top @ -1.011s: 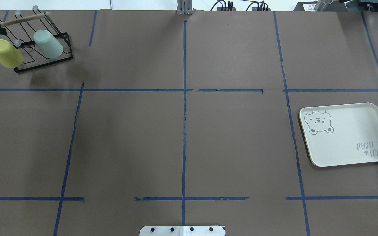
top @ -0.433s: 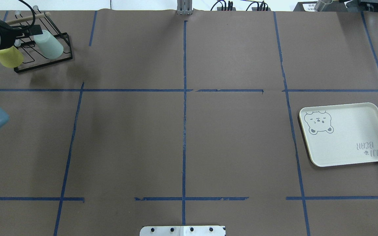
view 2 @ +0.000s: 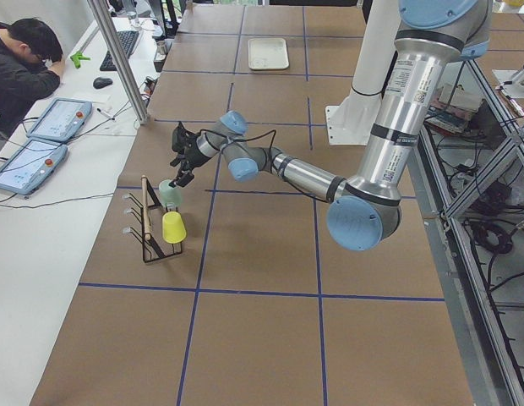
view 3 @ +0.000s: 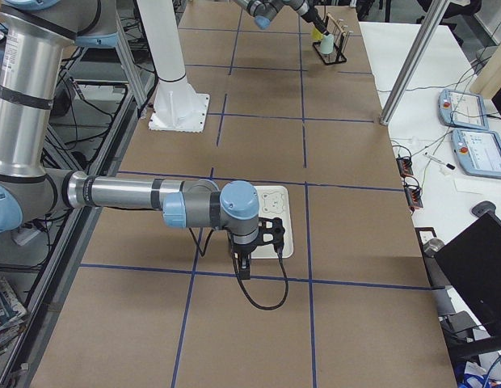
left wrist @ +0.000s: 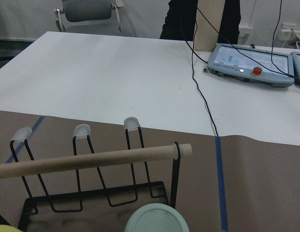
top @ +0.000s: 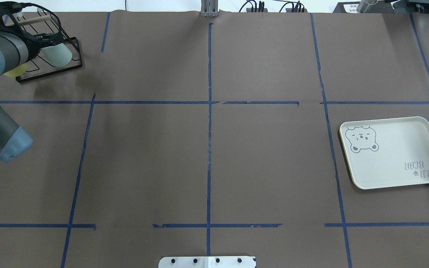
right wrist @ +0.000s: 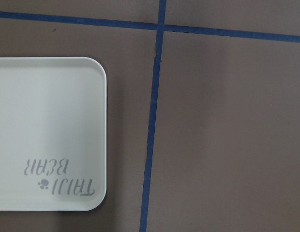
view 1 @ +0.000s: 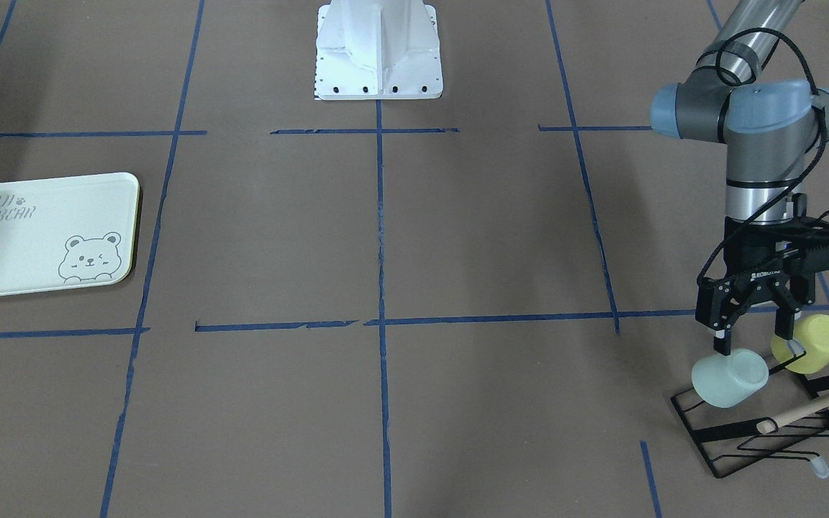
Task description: Left arm grabs green cup and hands to right arm on tray
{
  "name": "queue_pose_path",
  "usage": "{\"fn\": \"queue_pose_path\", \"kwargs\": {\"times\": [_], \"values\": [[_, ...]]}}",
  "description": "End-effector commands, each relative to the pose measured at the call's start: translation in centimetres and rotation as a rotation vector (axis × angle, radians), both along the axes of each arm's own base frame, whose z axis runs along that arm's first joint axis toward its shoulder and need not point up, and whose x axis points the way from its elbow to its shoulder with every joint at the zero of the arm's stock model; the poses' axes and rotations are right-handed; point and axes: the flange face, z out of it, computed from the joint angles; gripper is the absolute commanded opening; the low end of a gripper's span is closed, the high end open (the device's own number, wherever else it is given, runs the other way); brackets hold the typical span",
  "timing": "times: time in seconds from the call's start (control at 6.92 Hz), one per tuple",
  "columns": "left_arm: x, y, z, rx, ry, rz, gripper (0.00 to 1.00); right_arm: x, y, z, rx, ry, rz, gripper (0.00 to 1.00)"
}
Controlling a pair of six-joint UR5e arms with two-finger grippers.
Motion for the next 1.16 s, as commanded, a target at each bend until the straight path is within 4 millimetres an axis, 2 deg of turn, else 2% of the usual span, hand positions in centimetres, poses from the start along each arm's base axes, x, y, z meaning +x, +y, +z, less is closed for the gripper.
{"fn": "queue_pose_path", "kwargs": {"times": [0.0,0.43,0.58,1.01], "values": [[1.0,-0.5,1.5,-0.015,-0.027,-0.018,1.00,0.0,0.0,0.0,0.001,0.000,0.000,1.00],[1.5,-1.1,2.9,-0.030,-0.051,-0.031,1.00,0.0,0.1,0.0,-0.001,0.000,0.000,1.00],[2.9,-1.2,2.6,-0.022,-0.059,-0.027,1.00,0.0,0.1,0.1,-0.001,0.000,0.000,1.00],[3.6,-1.9,3.1,-0.031,-0.069,-0.033,1.00,0.0,0.1,0.1,-0.001,0.000,0.000,1.00]]}}
